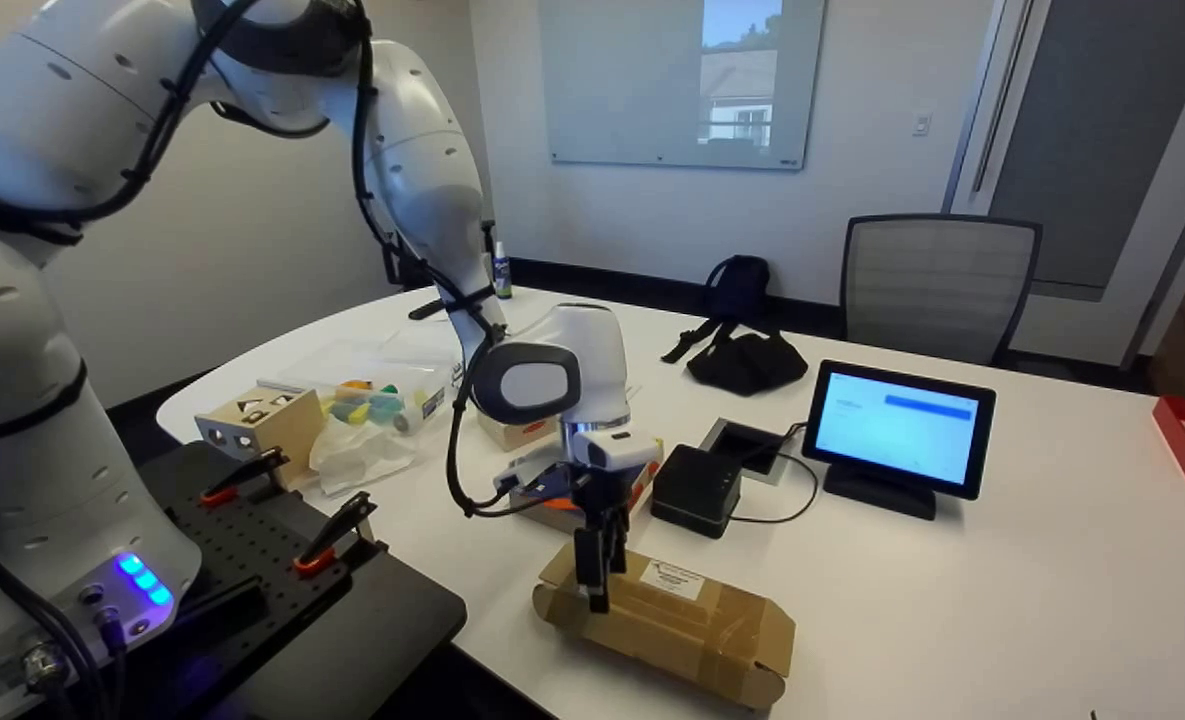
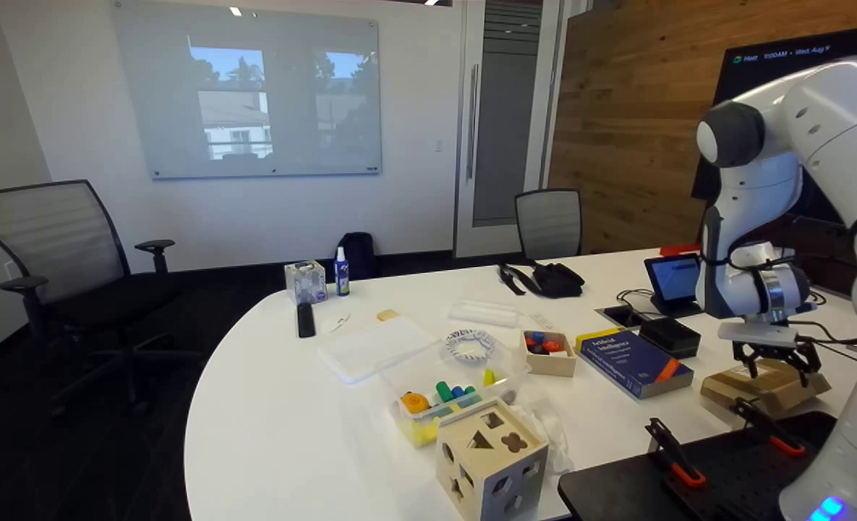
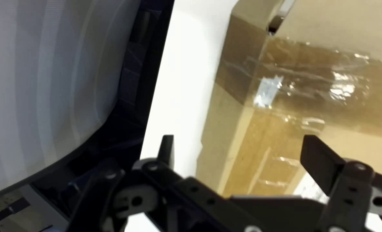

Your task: Close the cardboard box

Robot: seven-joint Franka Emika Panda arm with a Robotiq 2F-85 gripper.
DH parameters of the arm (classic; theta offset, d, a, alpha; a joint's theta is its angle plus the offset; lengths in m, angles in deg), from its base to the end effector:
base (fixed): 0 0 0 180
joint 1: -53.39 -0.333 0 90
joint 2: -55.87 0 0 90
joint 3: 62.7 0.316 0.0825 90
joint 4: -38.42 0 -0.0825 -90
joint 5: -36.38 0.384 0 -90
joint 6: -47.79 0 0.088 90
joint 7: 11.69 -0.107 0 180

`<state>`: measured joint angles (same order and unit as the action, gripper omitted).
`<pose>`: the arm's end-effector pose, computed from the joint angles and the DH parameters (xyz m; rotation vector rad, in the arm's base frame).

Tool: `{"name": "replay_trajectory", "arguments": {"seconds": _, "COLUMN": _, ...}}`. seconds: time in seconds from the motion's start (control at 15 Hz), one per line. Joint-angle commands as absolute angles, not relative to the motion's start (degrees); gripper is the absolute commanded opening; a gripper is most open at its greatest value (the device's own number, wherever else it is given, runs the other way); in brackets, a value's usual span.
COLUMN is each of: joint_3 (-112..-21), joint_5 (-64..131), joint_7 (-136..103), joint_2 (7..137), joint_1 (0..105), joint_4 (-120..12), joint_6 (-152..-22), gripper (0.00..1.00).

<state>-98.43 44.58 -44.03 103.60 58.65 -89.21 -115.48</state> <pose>0.3577 -0.3737 0.0681 2.1963 -1.6178 -0.0958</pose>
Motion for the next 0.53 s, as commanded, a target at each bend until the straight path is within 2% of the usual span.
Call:
{"name": "replay_trajectory", "arguments": {"seconds": 0.0, "joint_3": -103.47, "joint_5": 43.45, "joint_7": -39.69, "joint_2": 90.29, "joint_1": 54.22, "joint_4": -96.57, "joint_6": -114.85, "gripper": 1.00}}
{"name": "replay_trajectory", "arguments": {"seconds": 0.47, "joint_3": -115.84, "joint_5": 34.58, "joint_7": -39.40, "joint_2": 72.58, "joint_1": 44.21, "joint_4": -101.85, "joint_6": -110.93, "gripper": 1.00}}
